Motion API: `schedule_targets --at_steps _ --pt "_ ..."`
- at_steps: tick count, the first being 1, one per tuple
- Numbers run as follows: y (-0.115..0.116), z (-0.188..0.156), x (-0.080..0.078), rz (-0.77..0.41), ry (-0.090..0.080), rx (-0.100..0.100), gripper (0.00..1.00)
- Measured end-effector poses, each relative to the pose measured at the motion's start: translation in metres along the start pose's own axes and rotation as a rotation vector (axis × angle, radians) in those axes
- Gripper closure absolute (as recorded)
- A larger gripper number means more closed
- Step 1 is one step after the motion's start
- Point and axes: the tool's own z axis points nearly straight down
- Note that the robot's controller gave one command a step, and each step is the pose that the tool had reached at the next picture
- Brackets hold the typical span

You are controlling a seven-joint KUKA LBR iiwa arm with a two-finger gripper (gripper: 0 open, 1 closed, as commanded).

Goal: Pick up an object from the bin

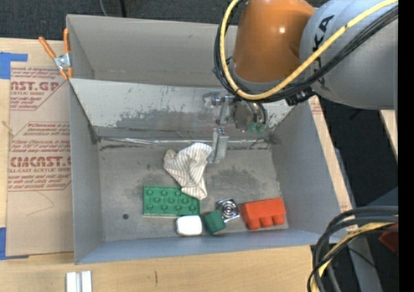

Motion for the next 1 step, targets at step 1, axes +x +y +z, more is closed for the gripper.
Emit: schedule_targets --at_steps 1 --pt "-0.0004 -0.0051 -0.0013 0.001 -0.008 -0.001 0.00"
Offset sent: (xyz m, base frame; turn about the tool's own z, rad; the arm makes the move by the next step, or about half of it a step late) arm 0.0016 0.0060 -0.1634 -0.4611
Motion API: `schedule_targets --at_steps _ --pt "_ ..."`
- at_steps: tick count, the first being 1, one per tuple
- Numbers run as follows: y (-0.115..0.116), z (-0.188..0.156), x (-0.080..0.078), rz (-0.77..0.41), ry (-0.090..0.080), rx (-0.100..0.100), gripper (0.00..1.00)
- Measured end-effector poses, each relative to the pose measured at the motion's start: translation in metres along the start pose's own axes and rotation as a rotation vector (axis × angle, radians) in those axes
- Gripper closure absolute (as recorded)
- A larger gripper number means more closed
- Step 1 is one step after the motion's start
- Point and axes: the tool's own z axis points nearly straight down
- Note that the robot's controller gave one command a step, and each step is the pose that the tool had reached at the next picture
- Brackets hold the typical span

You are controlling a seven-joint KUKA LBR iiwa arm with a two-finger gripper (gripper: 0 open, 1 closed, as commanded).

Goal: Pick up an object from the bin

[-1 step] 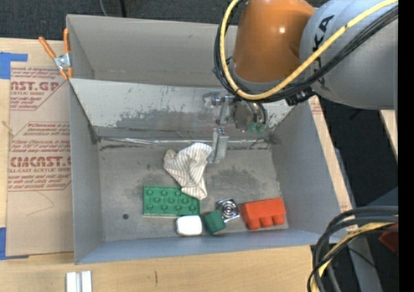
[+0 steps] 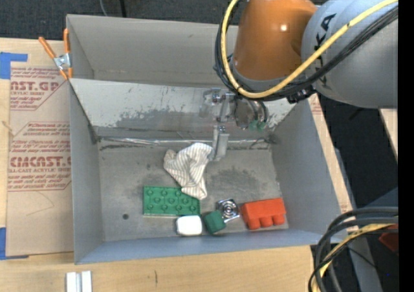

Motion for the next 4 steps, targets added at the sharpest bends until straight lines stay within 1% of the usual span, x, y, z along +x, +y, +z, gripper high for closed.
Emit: schedule_targets --at_steps 1,2,3,4 --pt "0.003 0.045 -0.001 -0.130 -0.001 0.000 0.00" --pt "0.003 0.072 0.002 -0.443 -0.001 0.000 0.00" --pt "-0.002 0.096 0.001 -0.502 -0.003 0.000 0.00" --pt "0.000 0.159 0.000 -0.699 -0.009 0.001 0.00"
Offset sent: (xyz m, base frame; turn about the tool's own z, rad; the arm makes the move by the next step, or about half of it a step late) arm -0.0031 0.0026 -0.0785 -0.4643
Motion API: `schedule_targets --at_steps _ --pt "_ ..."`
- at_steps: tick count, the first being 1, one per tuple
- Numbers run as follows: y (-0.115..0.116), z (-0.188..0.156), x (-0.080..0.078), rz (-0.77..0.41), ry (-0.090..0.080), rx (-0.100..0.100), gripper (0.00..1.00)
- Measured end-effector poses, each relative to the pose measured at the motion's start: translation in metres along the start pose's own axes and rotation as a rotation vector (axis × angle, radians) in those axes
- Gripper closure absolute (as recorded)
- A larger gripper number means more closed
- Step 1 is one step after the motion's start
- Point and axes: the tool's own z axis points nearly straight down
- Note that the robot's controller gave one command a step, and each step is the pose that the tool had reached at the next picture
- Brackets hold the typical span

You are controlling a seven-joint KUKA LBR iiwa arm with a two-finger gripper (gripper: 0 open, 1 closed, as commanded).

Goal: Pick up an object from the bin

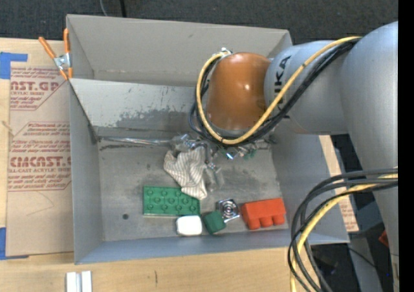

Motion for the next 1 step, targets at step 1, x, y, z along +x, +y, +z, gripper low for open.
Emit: schedule_targets --at_steps 1 --pt "-0.0038 0.0296 -0.0012 0.015 -0.013 0.004 1.00"
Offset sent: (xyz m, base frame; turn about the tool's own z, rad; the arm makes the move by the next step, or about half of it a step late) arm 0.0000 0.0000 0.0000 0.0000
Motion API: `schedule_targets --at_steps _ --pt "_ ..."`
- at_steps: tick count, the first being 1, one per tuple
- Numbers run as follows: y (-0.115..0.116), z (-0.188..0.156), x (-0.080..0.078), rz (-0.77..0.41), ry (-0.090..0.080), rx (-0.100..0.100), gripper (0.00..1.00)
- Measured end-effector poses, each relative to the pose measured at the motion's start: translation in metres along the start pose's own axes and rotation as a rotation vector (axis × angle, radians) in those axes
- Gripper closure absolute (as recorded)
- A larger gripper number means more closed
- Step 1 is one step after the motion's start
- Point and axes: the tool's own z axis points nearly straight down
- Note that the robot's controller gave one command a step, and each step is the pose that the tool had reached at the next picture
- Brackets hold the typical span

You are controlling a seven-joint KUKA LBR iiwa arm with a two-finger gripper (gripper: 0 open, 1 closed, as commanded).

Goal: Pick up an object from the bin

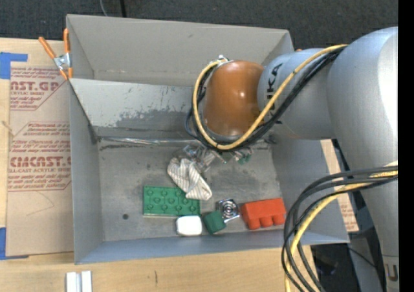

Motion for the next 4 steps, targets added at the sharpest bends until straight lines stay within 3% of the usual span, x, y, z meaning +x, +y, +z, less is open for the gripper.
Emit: schedule_targets --at_steps 3,4 --pt "0.002 -0.031 0.006 0.012 0.015 -0.010 1.00" --pt "0.001 -0.045 0.004 0.012 0.007 -0.005 1.00"
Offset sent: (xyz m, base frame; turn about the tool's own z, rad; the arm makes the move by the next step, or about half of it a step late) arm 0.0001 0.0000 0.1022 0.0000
